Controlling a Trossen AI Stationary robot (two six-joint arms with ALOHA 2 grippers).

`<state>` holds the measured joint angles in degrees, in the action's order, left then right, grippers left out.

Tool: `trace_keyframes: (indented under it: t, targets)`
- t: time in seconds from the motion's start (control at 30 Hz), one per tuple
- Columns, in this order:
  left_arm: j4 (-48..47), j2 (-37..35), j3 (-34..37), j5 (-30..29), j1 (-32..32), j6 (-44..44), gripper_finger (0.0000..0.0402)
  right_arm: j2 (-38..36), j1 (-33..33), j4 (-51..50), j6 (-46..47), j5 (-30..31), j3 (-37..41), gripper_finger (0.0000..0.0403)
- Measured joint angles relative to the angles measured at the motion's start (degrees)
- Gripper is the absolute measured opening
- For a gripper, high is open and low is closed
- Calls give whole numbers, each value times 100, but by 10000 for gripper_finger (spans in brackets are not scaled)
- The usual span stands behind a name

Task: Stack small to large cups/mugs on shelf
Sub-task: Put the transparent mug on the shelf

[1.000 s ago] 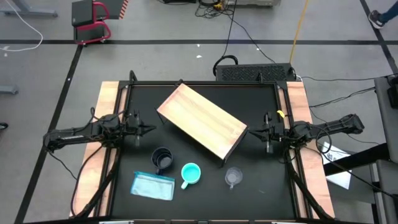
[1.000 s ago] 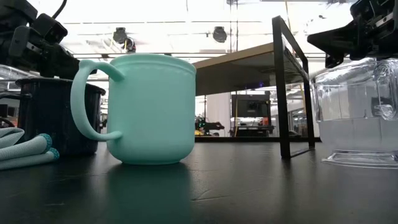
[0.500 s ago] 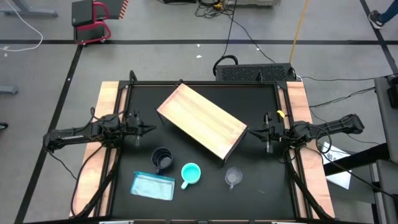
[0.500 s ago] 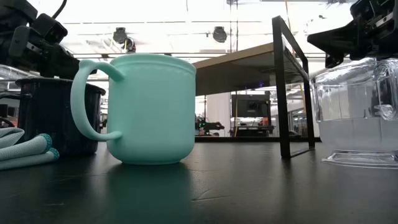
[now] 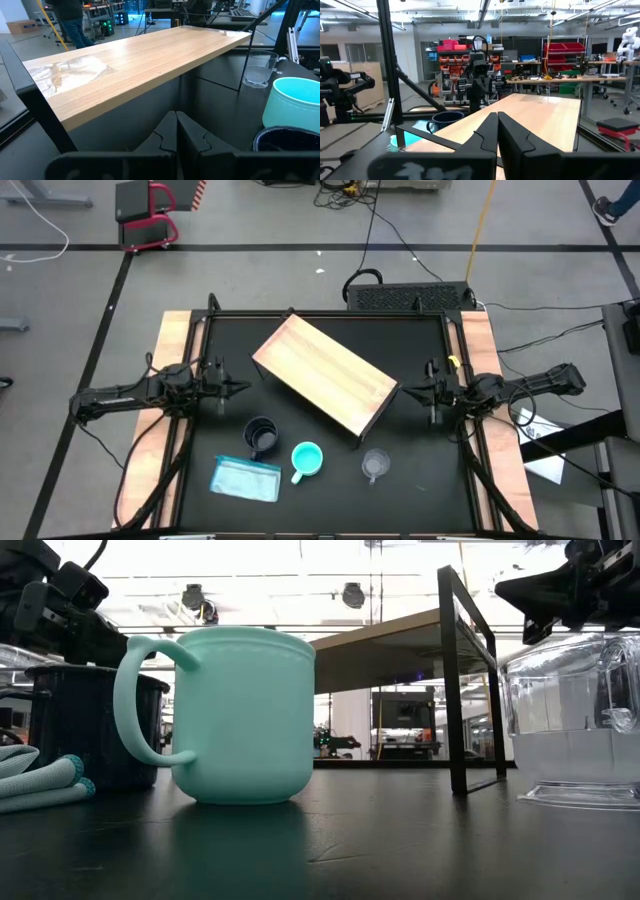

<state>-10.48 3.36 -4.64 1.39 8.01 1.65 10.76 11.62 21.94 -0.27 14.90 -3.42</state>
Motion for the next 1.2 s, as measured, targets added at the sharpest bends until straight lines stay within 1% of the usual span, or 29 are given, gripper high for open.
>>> trace_keyframes:
  t: [0.07, 0.1, 0.23, 0.33, 0.57, 0.8, 0.93, 1.03, 1.2]
  targets:
    - [0, 0, -2, 0, -1, 0, 3, -2, 0, 62, -130, -23, -2, 0]
    - [0, 2, -1, 0, -1, 0, 3, -2, 0, 60, -193, -131, -2, 0]
    - [2, 0, 0, 0, 0, 0, 3, 34, 4, -150, -286, -952, -140, 0]
    - [0, 0, 0, 0, -2, 0, 3, 52, 21, -455, -69, -1350, -458, 0]
    - [3, 1, -1, 0, 0, 0, 3, 537, 270, -1844, -133, -1427, -1565, 0]
    - [4, 1, -2, 0, -2, 0, 3, 1434, 648, -3311, -549, -1475, -2903, 0]
    - [3, 1, 0, 0, -1, 0, 3, 1900, 758, -4183, -710, -1313, -3517, 0]
    - [2, 2, -2, 0, -2, 0, 3, 2279, 885, -4743, -844, -1308, -3878, 0]
    - [2, 1, -2, 0, -1, 0, 3, 3006, 1212, -5219, -982, -1298, -4212, 0]
